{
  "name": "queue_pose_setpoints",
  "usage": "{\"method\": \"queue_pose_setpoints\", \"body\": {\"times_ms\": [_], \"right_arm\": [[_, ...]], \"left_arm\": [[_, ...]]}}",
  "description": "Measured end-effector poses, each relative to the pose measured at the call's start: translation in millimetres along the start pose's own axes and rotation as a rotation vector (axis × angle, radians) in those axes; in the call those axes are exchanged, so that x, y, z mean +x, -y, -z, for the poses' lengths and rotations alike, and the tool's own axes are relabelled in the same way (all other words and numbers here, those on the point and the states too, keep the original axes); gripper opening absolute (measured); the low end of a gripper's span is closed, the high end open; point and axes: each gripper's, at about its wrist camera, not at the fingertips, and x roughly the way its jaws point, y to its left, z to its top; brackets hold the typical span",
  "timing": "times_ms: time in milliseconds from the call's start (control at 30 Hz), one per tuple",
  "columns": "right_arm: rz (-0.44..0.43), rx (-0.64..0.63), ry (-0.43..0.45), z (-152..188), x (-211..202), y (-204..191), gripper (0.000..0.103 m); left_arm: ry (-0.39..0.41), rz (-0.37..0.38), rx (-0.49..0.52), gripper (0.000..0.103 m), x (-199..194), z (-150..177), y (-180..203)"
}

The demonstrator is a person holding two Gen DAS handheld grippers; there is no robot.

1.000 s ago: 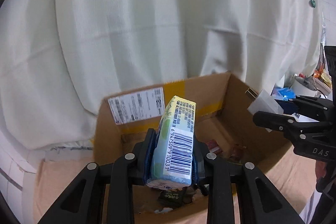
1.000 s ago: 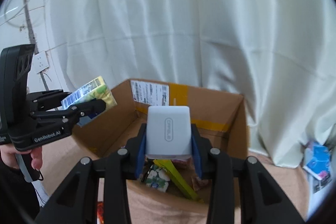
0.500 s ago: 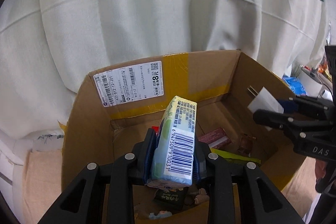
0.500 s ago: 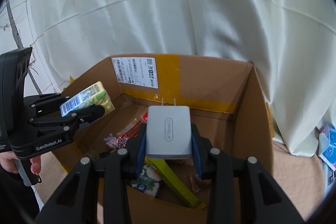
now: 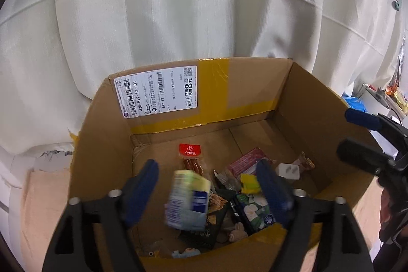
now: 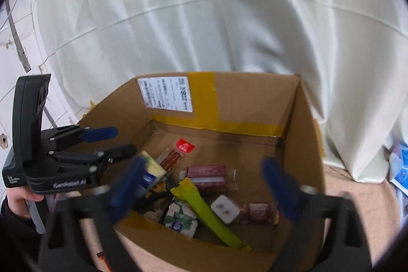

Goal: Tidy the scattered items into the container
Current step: 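Open both tools to drop the tissue pack and charger into the box, then withdraw both tools from the box toward the remaining items on the table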

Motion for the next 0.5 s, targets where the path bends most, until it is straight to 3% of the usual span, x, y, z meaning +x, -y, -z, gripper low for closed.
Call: {"method": "queue_pose_setpoints", "body": {"times_ms": [133, 233, 333, 500], "right_arm": [[-0.040, 0.038, 0.088, 1, -25, 3, 0.103], [-0.038, 0.068, 0.116, 0, -33, 5, 0.103], [-0.064, 0.082, 0.135, 4, -45, 1, 0.103], [-0.059, 0.038, 0.149, 10, -70, -16, 0.103]], "left_arm": [[-0.019, -0.031, 0.027, 0.087, -5, 3, 7], [0.022, -0.038, 0.035, 0.102, -17, 10, 11], [0.045, -0.008, 0.017, 0.103, -33, 16, 12], [0.059, -0.020, 0.030, 0.103, -59, 28, 18]]}}
